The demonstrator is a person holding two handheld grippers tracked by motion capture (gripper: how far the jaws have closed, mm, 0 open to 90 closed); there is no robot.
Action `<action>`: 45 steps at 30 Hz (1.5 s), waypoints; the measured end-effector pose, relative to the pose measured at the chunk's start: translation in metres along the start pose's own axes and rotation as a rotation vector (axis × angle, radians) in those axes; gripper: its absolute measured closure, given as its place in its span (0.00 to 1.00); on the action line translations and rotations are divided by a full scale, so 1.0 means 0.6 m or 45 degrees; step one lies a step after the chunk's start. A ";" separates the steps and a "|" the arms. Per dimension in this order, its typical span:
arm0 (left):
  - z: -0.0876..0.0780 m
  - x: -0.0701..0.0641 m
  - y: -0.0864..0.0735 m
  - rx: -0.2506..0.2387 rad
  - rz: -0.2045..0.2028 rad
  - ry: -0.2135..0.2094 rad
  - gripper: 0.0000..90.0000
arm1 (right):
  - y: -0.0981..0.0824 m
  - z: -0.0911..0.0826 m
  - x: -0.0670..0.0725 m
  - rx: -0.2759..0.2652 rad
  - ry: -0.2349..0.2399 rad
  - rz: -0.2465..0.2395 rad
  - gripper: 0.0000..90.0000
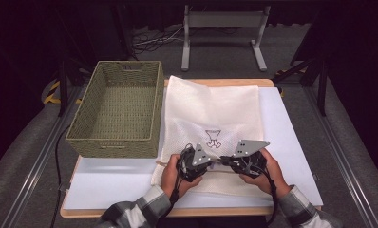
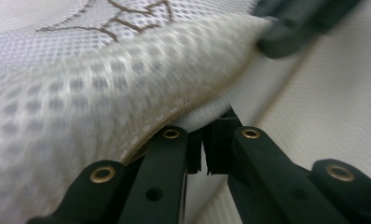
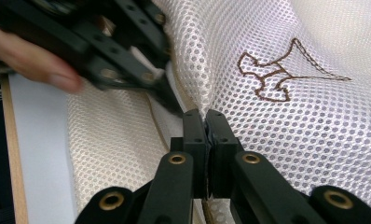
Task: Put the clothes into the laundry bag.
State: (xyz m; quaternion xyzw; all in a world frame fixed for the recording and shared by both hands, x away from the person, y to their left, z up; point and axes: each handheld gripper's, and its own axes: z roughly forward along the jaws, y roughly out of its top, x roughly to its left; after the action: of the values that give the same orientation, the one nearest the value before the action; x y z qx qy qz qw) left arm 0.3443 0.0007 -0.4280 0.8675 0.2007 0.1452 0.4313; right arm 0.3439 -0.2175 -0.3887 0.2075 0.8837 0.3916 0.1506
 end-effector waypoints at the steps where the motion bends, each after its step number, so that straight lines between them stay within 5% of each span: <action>1: -0.008 -0.002 -0.003 0.001 0.006 -0.006 0.94 | 0.000 0.000 0.000 0.000 -0.003 -0.001 0.98; 10: -0.086 -0.003 -0.024 -0.093 0.082 -0.134 0.96 | 0.000 0.000 0.000 0.003 -0.002 -0.004 0.98; 14: -0.104 -0.010 -0.037 -0.046 0.112 -0.131 0.95 | 0.000 0.000 0.000 0.003 -0.004 -0.004 0.98; 22: -0.140 0.000 -0.084 0.000 0.047 -0.075 0.92 | -0.001 0.000 0.000 0.001 -0.006 -0.004 0.98; 33: -0.186 0.043 -0.147 0.093 -0.079 0.145 0.84 | -0.004 -0.005 0.001 -0.005 -0.011 -0.008 0.98; 38: -0.188 0.065 -0.161 0.128 -0.161 0.169 0.73 | -0.005 -0.008 0.002 -0.009 -0.013 -0.009 0.98; 45: -0.173 0.094 -0.173 0.168 -0.294 0.086 0.50 | -0.005 -0.010 0.003 -0.023 -0.015 -0.015 0.98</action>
State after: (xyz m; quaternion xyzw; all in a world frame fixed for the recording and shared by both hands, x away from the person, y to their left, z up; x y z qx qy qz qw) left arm 0.3262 0.1558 -0.4464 0.8598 0.3227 0.1104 0.3801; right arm 0.3389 -0.2223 -0.3870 0.2032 0.8805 0.3974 0.1599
